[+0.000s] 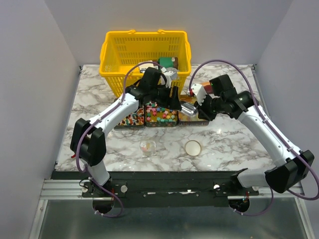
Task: Pack the candies
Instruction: Scoop the fake candies from the storage box.
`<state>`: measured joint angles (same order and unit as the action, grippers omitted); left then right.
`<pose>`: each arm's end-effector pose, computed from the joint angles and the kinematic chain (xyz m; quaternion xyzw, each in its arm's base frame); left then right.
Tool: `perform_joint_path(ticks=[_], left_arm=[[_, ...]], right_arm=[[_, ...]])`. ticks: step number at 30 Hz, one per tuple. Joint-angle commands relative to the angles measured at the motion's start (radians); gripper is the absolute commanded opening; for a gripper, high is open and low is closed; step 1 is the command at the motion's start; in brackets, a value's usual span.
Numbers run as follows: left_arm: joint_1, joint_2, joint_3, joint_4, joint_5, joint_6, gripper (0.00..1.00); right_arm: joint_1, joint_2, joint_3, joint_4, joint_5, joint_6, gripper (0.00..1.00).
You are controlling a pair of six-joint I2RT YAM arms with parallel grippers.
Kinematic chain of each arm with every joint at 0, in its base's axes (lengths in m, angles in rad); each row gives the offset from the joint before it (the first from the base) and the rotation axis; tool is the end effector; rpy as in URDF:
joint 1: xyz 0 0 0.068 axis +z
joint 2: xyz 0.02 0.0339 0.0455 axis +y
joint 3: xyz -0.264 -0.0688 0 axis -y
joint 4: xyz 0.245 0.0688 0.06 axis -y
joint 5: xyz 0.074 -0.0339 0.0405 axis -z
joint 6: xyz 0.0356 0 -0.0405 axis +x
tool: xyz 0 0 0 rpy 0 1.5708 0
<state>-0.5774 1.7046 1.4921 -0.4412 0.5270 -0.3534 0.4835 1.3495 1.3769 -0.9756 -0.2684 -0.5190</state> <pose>0.3174 -0.2282 0.3184 0.2113 0.8474 -0.4005 0.2771 0.2333 0.1332 0.3498 -0.4893 0.8076 0.1220 0.3058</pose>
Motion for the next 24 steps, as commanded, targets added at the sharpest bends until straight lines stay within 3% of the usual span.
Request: perform_joint_path(ticks=[1, 12, 24], left_arm=[[-0.015, 0.036, 0.020, 0.002, 0.051, 0.021, 0.65], [-0.047, 0.067, -0.006, -0.024, -0.010, 0.054, 0.55], [-0.055, 0.102, -0.015, -0.030, -0.007, 0.056, 0.43]], right_arm=[[0.004, -0.056, 0.001, 0.080, -0.046, 0.030, 0.01], [-0.005, -0.105, 0.011, 0.138, 0.024, 0.050, 0.01], [-0.057, -0.124, 0.031, 0.137, -0.011, 0.062, 0.01]])
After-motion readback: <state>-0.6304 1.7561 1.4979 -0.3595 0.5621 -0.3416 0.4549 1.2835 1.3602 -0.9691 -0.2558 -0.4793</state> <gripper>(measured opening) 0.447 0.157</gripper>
